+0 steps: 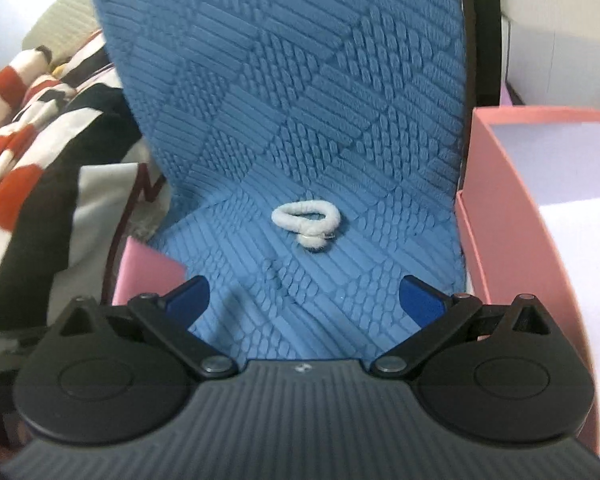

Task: Organize objects
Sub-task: 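Grasp the white rope loop on the cushion with the right gripper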

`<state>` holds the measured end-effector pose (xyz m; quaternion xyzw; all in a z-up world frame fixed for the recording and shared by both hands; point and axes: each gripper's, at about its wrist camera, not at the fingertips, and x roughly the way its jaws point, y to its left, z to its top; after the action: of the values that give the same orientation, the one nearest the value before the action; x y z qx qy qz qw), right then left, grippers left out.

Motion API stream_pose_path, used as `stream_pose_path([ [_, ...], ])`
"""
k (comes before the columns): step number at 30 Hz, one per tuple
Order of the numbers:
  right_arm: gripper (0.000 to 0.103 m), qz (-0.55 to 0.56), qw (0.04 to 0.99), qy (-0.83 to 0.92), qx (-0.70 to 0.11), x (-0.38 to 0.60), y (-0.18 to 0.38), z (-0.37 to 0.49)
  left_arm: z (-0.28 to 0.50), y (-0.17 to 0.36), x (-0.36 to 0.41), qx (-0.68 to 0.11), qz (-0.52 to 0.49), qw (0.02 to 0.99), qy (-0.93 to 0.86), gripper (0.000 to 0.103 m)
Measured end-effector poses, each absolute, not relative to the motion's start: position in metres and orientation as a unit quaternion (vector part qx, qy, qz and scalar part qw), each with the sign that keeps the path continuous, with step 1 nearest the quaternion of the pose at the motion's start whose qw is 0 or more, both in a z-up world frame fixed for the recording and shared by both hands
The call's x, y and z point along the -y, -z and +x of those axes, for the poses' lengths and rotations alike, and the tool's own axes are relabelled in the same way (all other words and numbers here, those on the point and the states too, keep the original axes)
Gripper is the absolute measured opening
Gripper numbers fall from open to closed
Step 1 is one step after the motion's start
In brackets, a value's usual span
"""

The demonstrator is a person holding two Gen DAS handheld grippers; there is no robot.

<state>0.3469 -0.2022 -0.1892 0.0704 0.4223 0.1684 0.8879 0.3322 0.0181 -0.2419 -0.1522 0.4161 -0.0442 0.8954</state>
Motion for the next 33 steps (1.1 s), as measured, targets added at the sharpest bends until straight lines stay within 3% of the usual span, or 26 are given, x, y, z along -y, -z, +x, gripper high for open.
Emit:
stream_pose_path([
  [5,0.097,0.082,0.886,-0.172,-0.422,0.198,0.199,0.375,0.335,0.247,-0.024,-0.42,-0.158,0.893,0.039,0.018],
  [7,0.076,0.079,0.885,-0.17,-0.426,0.193,0.204,0.387,0.336,0.247,-0.025,-0.42,-0.157,0.893,0.036,0.018],
  [9,0.069,0.079,0.887,-0.163,-0.424,0.19,0.21,0.397,0.336,0.248,-0.025,-0.42,-0.158,0.893,0.037,0.018],
  [13,0.061,0.098,0.881,-0.152,-0.437,0.188,0.225,0.416,0.336,0.248,-0.025,-0.419,-0.156,0.894,0.038,0.018],
  [19,0.059,0.1,0.887,-0.133,-0.431,0.184,0.241,0.445,0.337,0.249,-0.024,-0.419,-0.151,0.895,0.04,0.018],
  [22,0.046,0.096,0.885,-0.137,-0.434,0.182,0.246,0.455,0.337,0.25,-0.023,-0.418,-0.147,0.896,0.039,0.018],
  [24,0.045,0.082,0.887,-0.135,-0.434,0.18,0.25,0.458,0.337,0.25,-0.023,-0.418,-0.148,0.895,0.039,0.018],
  [29,0.022,0.057,0.885,-0.138,-0.44,0.174,0.255,0.46,0.336,0.251,-0.023,-0.417,-0.148,0.896,0.037,0.019],
  [30,0.014,0.054,0.885,-0.139,-0.442,0.173,0.254,0.46,0.335,0.251,-0.023,-0.417,-0.149,0.896,0.038,0.019],
  [33,0.011,0.051,0.884,-0.139,-0.443,0.172,0.25,0.458,0.333,0.251,-0.023,-0.415,-0.148,0.897,0.039,0.019],
])
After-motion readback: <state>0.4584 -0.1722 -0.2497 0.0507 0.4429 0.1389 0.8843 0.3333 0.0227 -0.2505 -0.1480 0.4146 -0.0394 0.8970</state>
